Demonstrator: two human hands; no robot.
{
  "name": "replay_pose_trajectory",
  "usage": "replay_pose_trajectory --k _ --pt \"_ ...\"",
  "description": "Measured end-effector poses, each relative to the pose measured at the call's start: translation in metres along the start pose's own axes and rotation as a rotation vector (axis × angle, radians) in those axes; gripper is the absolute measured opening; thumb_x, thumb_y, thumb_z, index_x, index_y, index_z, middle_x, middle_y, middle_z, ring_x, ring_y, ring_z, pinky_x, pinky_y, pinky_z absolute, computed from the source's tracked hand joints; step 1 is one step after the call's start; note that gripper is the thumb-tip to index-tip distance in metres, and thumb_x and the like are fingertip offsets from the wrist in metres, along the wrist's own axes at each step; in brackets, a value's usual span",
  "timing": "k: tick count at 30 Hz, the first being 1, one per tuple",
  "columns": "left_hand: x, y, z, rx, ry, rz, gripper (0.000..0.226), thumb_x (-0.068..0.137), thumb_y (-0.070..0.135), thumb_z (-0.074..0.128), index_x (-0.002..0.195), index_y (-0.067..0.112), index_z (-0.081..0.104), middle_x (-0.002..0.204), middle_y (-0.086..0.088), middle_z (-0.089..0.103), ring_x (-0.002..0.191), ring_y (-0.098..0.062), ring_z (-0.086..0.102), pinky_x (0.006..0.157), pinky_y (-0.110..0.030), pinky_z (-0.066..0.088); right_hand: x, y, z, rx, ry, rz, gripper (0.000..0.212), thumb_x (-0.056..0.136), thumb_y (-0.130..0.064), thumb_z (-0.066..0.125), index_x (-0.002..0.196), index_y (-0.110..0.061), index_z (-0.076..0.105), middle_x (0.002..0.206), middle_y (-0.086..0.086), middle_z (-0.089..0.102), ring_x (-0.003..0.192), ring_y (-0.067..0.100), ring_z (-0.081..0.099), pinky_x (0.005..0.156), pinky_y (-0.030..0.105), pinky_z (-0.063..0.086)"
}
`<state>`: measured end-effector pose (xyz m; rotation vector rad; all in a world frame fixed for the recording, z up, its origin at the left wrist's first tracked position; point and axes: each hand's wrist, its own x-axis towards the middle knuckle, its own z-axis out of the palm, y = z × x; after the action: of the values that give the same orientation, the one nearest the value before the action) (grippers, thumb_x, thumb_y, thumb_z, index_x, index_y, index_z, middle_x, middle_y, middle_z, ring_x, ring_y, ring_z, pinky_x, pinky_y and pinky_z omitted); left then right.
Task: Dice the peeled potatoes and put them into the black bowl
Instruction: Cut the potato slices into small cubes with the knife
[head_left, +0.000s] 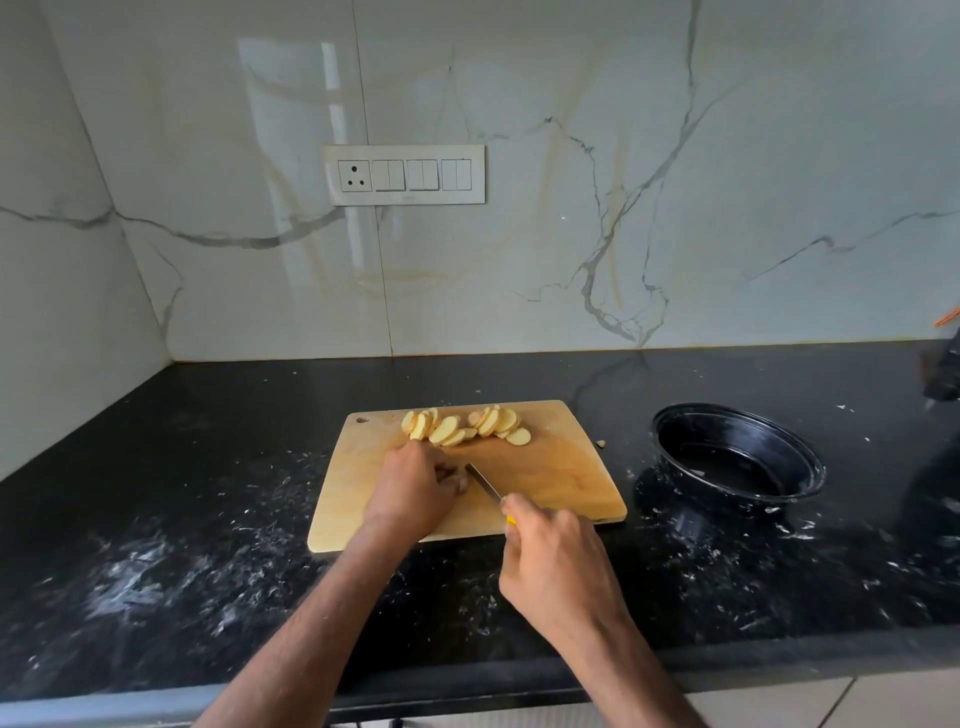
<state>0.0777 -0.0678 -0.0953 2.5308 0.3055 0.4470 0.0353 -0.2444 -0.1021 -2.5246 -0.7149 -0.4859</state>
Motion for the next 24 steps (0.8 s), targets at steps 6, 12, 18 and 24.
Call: replay_pose_trajectory --k 6,12,18,24 --pt "-0.007 -0.001 -0.001 -0.096 0.082 0.015 0.012 0.085 0.020 0.079 0.097 0.017 0.081 0.085 0.010 0.072 0.073 0.000 0.056 0.066 -0.012 0.040 0.010 -0.005 0.004 0.049 0.019 -0.001 0.023 0.098 -0.025 0.055 0.121 -0.024 0.059 0.087 0.000 0.071 0.078 0.015 0.070 0.063 0.021 0.054" --pt "-0.004 -0.001 0.000 -0.111 0.070 0.009 0.016 0.085 0.020 0.080 0.101 0.017 0.080 0.094 0.007 0.074 0.076 0.000 0.054 0.068 -0.009 0.038 0.013 -0.006 0.004 0.049 0.018 0.003 0.023 0.100 -0.026 0.053 0.122 -0.024 0.058 0.086 0.000 0.070 0.076 0.014 0.068 0.060 0.018 0.047" --pt "0.000 -0.004 -0.002 -0.169 0.063 -0.012 0.018 0.080 0.017 0.084 0.098 0.016 0.081 0.092 0.005 0.075 0.077 0.001 0.057 0.071 -0.011 0.042 0.015 -0.006 0.006 0.049 -0.002 0.005 0.021 0.101 -0.025 0.053 0.121 -0.024 0.058 0.086 -0.001 0.068 0.074 0.011 0.066 0.061 0.016 0.050" --pt "0.004 -0.003 -0.006 -0.164 0.005 -0.037 0.011 0.079 0.020 0.085 0.089 0.020 0.081 0.075 0.015 0.068 0.078 -0.002 0.062 0.070 -0.018 0.049 0.014 -0.004 0.008 0.085 -0.066 0.046 0.020 0.101 -0.026 0.050 0.121 -0.025 0.053 0.099 0.003 0.063 0.089 0.014 0.057 0.072 0.025 0.054"
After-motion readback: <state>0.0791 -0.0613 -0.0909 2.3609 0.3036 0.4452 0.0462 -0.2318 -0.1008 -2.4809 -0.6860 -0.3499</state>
